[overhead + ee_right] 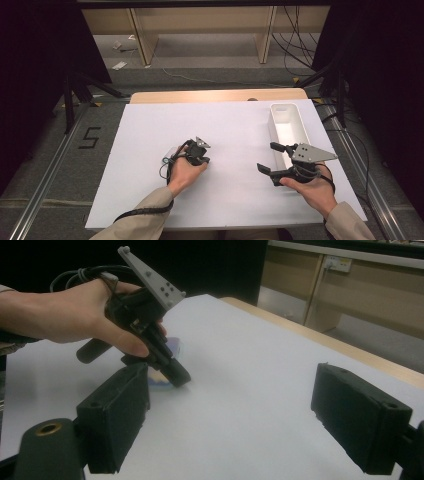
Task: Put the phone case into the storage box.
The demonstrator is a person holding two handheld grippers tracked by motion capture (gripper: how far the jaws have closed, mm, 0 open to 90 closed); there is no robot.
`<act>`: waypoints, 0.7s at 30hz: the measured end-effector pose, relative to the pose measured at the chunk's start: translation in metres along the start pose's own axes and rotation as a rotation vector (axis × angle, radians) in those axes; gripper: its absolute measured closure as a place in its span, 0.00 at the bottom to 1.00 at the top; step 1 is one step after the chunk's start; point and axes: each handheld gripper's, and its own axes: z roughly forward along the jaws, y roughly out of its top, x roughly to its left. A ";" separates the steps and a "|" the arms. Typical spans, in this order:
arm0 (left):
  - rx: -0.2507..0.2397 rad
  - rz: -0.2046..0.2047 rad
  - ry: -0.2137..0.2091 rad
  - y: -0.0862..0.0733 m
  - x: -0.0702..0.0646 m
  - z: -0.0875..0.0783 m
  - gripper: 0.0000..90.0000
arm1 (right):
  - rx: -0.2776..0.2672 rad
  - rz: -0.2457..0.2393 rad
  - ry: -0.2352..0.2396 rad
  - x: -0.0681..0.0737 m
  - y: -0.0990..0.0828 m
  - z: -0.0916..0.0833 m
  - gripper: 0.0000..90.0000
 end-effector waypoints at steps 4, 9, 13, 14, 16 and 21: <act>0.012 0.008 -0.016 -0.004 -0.001 -0.004 1.00 | -0.001 0.001 -0.001 0.000 0.000 0.000 0.19; 0.031 0.022 -0.032 -0.010 -0.003 -0.010 1.00 | 0.001 0.001 0.000 0.000 0.000 0.000 0.19; 0.048 0.030 -0.046 -0.016 -0.004 -0.016 1.00 | 0.000 0.002 0.000 0.000 0.000 0.000 0.19; 0.048 0.030 -0.046 -0.016 -0.004 -0.016 1.00 | 0.000 0.002 0.000 0.000 0.000 0.000 0.19; 0.063 0.037 -0.054 -0.019 -0.004 -0.020 1.00 | 0.000 0.003 0.000 0.000 0.000 0.000 0.19; 0.089 0.035 -0.068 -0.026 -0.003 -0.026 1.00 | -0.001 0.003 0.001 0.000 0.000 0.000 0.19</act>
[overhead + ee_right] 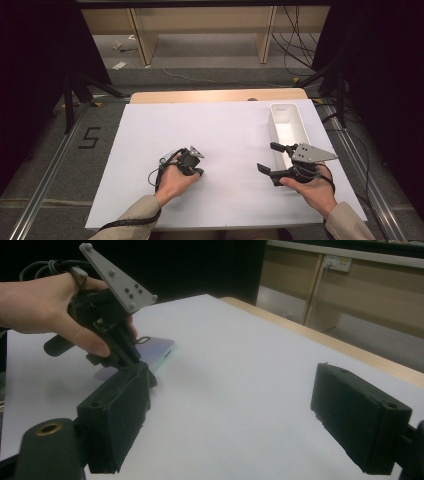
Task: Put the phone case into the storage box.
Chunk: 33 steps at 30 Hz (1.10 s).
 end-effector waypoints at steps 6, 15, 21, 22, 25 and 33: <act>0.027 0.007 -0.009 -0.008 0.000 -0.007 1.00 | 0.001 0.000 -0.001 0.000 0.000 0.000 0.19; 0.065 0.004 -0.012 -0.024 0.004 -0.020 1.00 | 0.004 -0.001 -0.005 0.000 0.000 0.000 0.19; 0.094 -0.016 -0.007 -0.037 0.012 -0.030 1.00 | 0.003 0.000 -0.005 0.001 0.000 0.000 0.19; 0.097 -0.021 -0.007 -0.039 0.013 -0.031 1.00 | 0.001 0.002 -0.003 0.001 0.000 0.001 0.19; 0.110 -0.029 -0.002 -0.043 0.016 -0.035 1.00 | 0.003 -0.003 -0.004 0.001 0.001 0.001 0.19; 0.125 -0.059 0.016 -0.058 0.024 -0.046 1.00 | 0.002 -0.002 -0.006 0.001 0.001 0.001 0.19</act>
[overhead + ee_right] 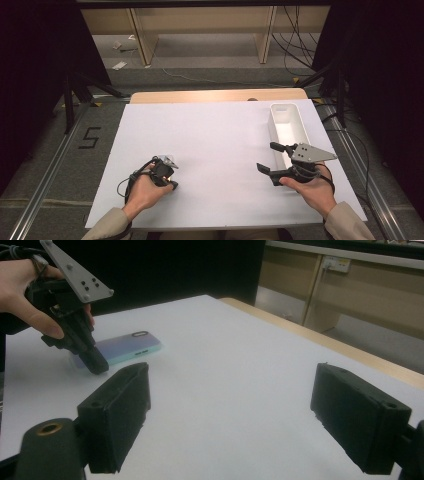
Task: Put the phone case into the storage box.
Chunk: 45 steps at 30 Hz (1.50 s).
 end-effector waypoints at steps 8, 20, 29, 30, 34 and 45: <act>0.014 -0.008 0.022 -0.012 0.006 -0.007 1.00 | -0.001 0.002 -0.002 0.000 0.000 0.000 0.19; 0.022 -0.035 0.056 -0.024 0.017 -0.014 1.00 | -0.001 0.004 -0.001 0.000 0.000 -0.001 0.19; 0.024 -0.039 0.066 -0.026 0.019 -0.015 1.00 | -0.001 -0.001 -0.001 0.000 -0.001 -0.001 0.19; 0.028 -0.038 0.073 -0.026 0.020 -0.016 1.00 | 0.000 0.000 -0.001 0.000 -0.001 -0.001 0.19; 0.030 -0.037 0.073 -0.027 0.020 -0.016 1.00 | 0.002 -0.002 0.001 0.000 -0.001 0.000 0.19; 0.030 -0.043 0.072 -0.027 0.022 -0.017 0.95 | 0.001 -0.002 0.001 0.000 -0.001 0.000 0.19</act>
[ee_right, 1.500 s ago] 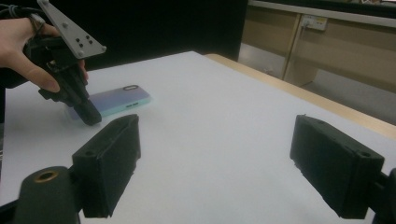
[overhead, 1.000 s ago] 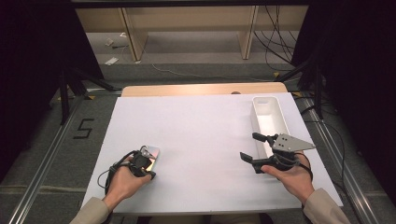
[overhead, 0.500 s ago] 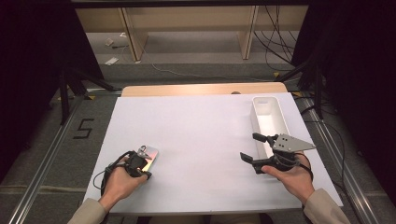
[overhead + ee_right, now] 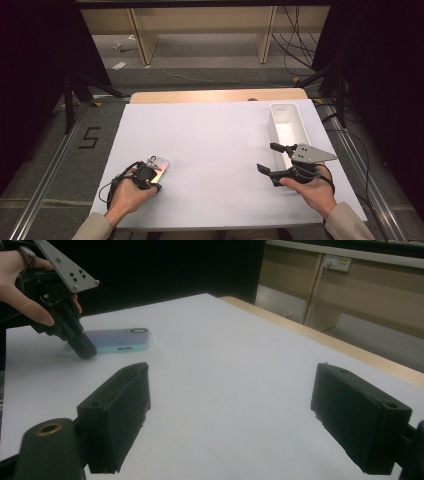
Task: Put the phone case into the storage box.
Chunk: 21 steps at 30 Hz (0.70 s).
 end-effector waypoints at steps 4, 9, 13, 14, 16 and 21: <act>-0.019 -0.011 -0.012 0.000 -0.001 -0.006 0.84 | 0.001 0.001 0.000 0.000 0.000 0.000 0.19; -0.062 -0.035 -0.021 0.002 -0.001 -0.015 0.72 | 0.005 0.003 0.003 0.000 0.000 0.000 0.19; -0.090 -0.056 0.017 0.009 0.005 -0.018 0.54 | 0.003 0.001 0.001 0.000 0.000 0.000 0.19; -0.090 -0.056 0.017 0.009 0.005 -0.018 0.49 | 0.003 0.000 0.000 0.000 0.001 0.000 0.19; -0.079 -0.077 0.052 0.012 0.013 -0.017 0.39 | 0.002 0.000 0.001 0.000 0.001 0.000 0.19; -0.036 -0.114 0.114 0.014 0.025 -0.012 0.20 | 0.002 0.002 0.001 0.000 0.001 0.001 0.19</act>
